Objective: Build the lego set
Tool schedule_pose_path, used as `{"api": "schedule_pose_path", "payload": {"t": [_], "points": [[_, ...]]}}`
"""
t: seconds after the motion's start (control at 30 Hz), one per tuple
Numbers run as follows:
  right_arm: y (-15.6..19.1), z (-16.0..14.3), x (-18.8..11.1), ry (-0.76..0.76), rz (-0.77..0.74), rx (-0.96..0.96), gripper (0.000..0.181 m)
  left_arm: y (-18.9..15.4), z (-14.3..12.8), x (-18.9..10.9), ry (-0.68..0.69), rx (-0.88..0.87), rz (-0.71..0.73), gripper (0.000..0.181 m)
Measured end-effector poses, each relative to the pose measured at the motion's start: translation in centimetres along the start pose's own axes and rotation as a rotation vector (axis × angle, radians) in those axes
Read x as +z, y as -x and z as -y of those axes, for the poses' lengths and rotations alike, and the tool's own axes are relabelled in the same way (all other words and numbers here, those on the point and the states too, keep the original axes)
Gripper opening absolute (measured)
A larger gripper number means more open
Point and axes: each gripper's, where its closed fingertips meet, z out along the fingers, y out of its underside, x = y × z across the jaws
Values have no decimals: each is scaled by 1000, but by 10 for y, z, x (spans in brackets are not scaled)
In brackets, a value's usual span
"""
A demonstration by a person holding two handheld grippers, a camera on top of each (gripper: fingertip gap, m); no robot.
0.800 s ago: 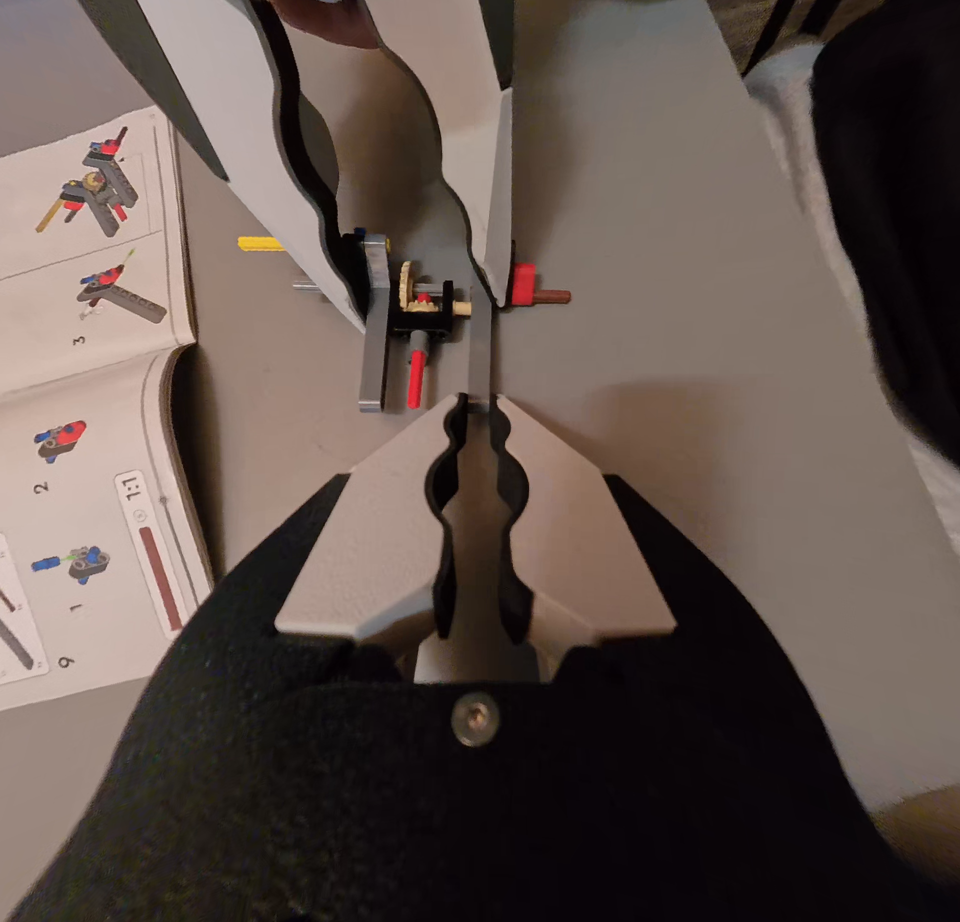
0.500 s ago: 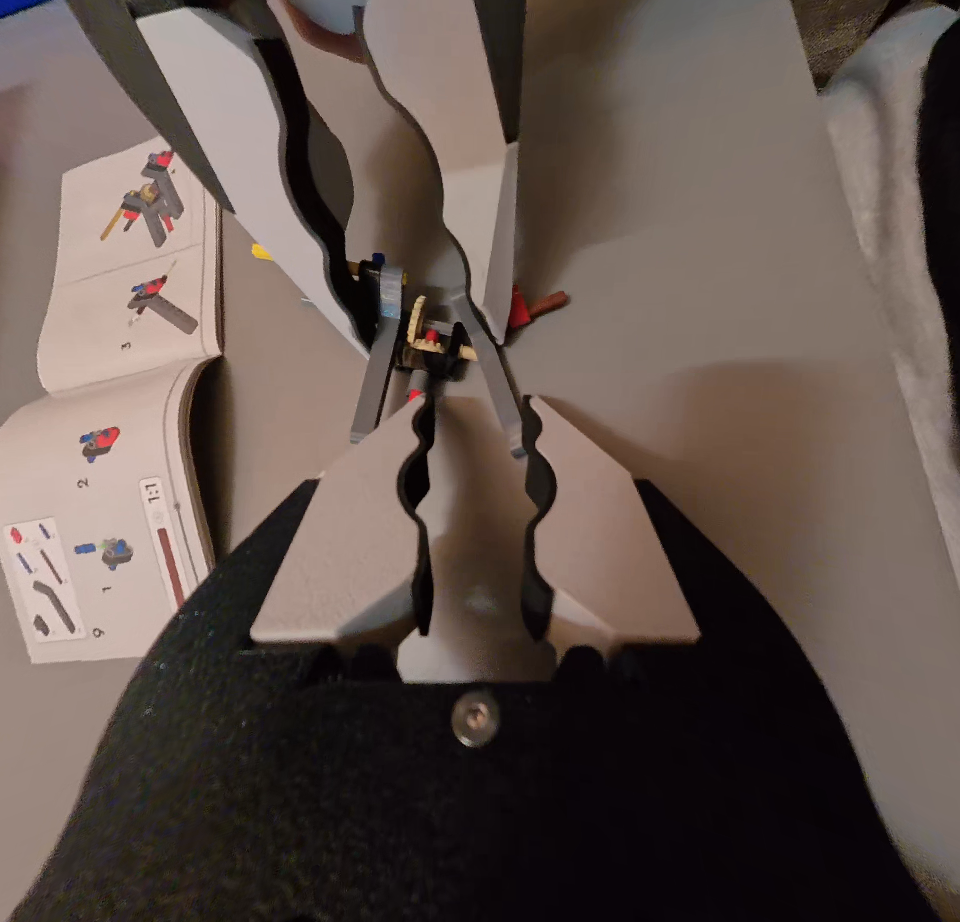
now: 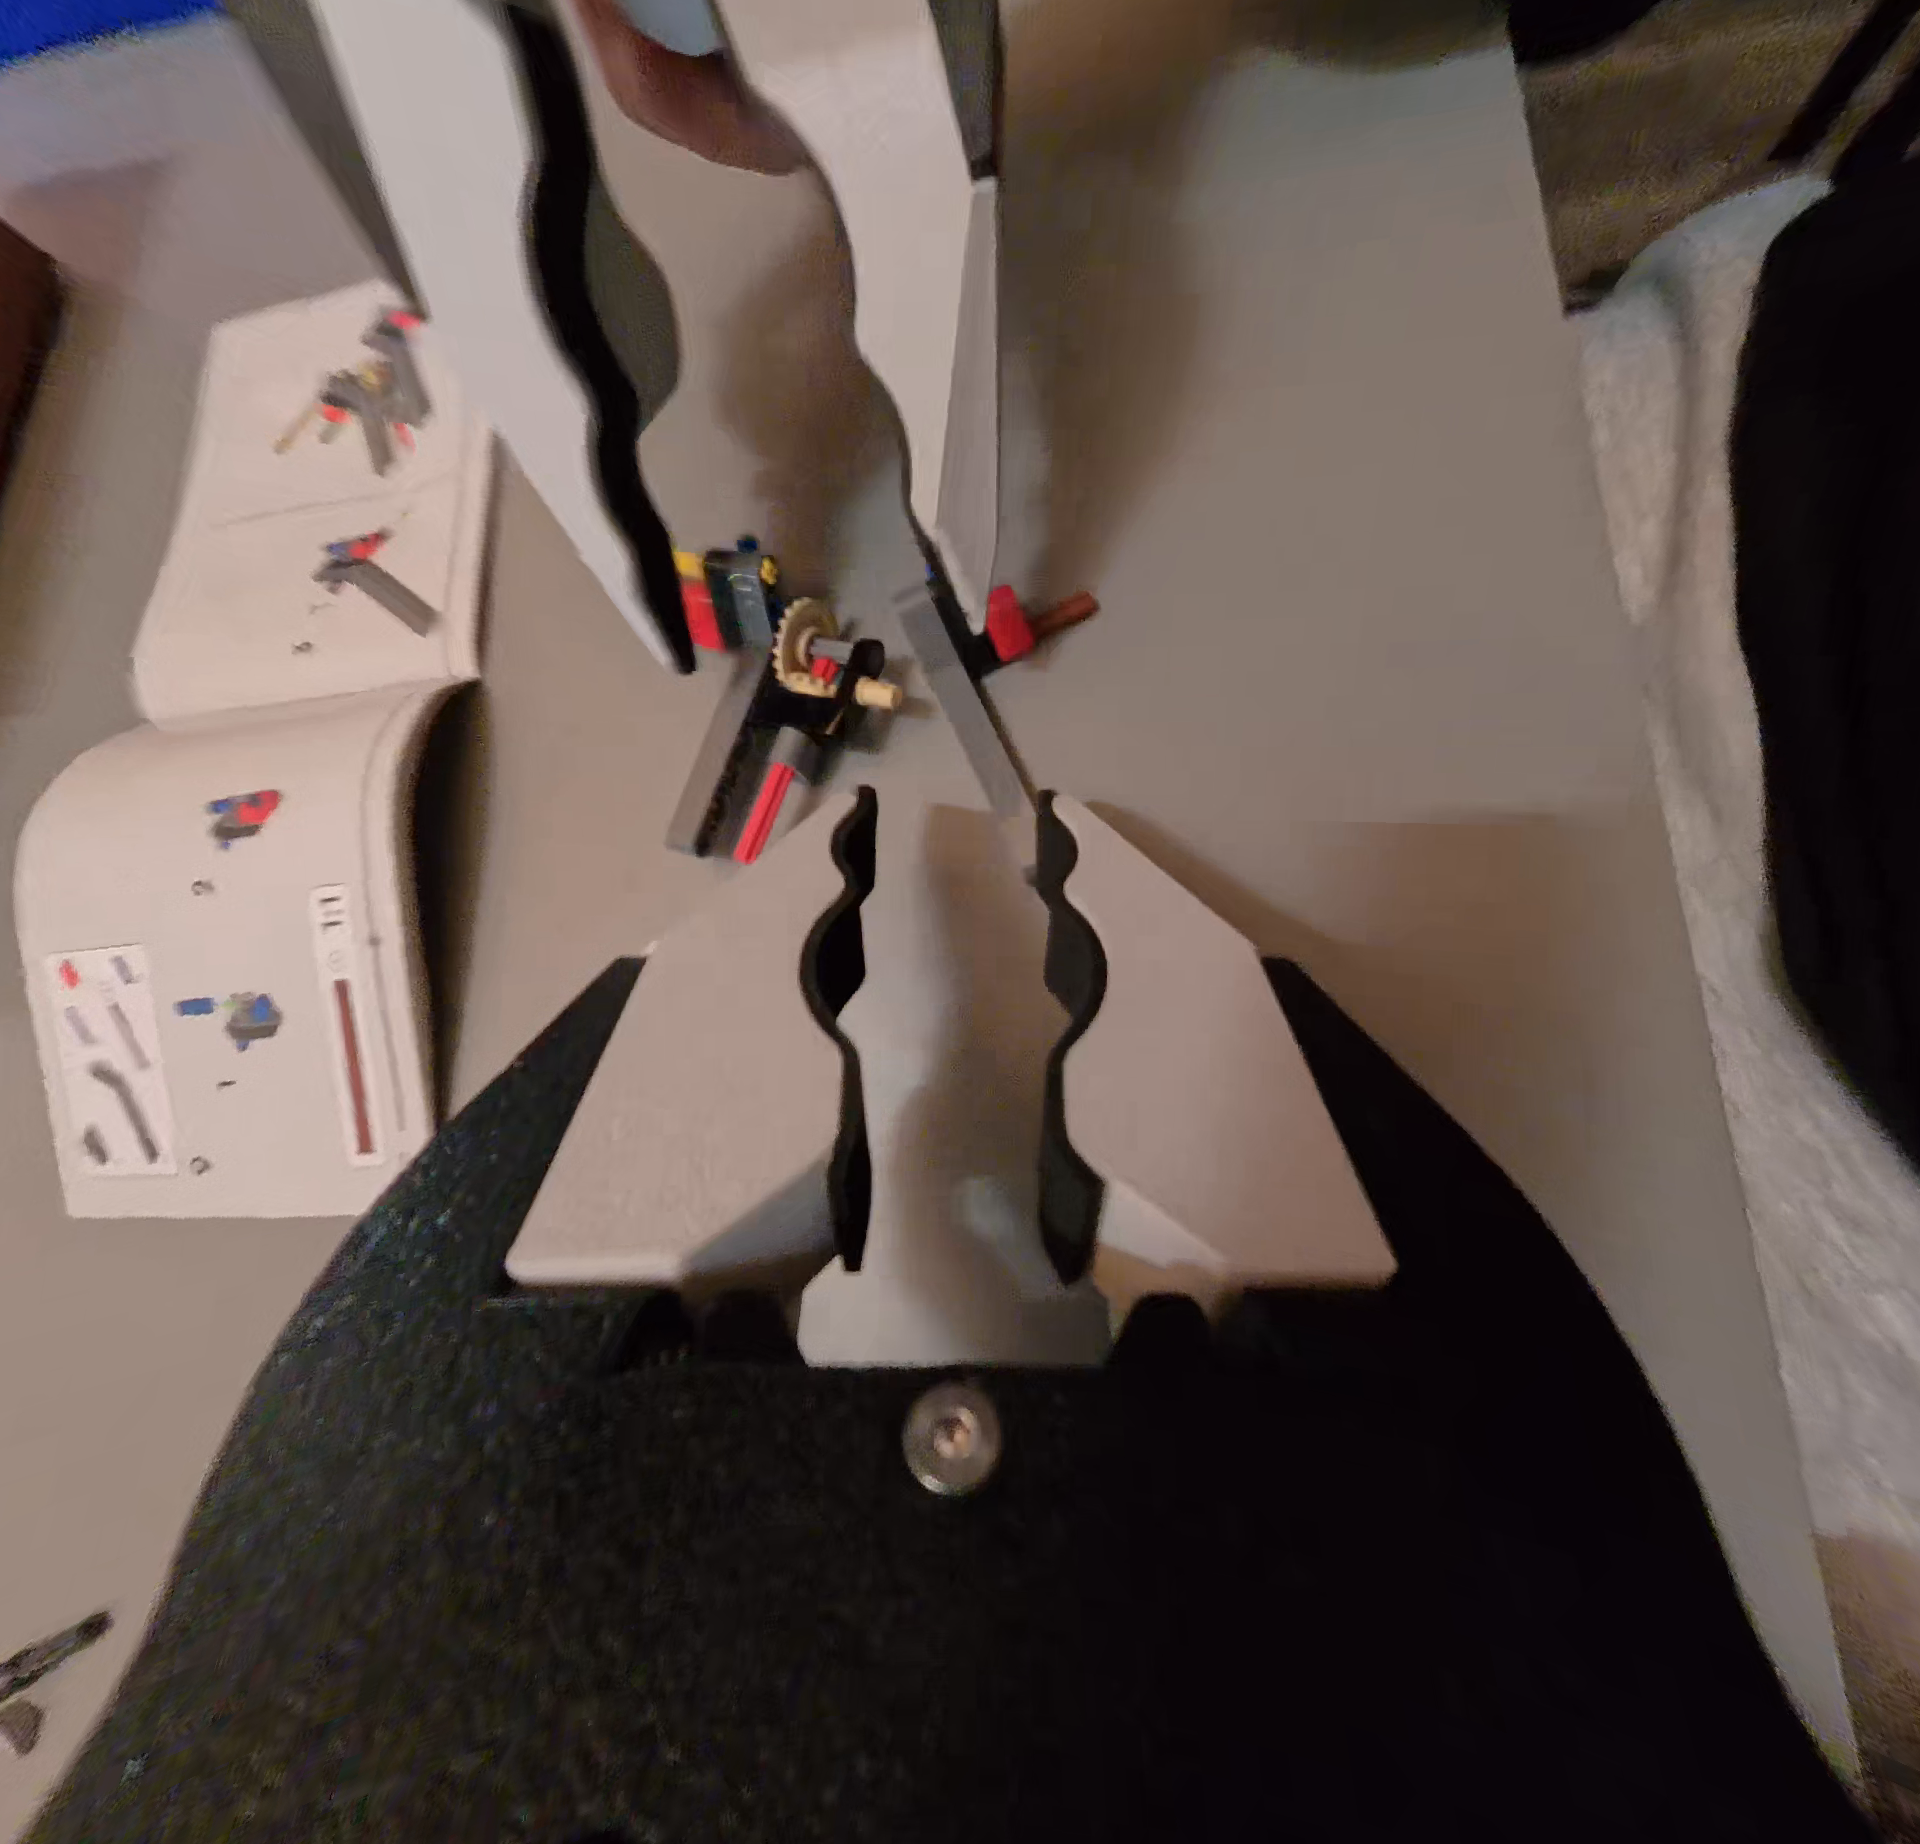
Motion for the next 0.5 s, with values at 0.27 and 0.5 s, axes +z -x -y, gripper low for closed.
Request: {"api": "schedule_pose_path", "payload": {"t": [0.27, 0.5], "points": [[-20, -13, -39, 40, -315, -352, 51, -10, 11, 3, 12, 159, 151, 29], [9, -4, -28, -6, -266, -510, 30, -5, 4, 25, 92, -95, 158, 6]]}}
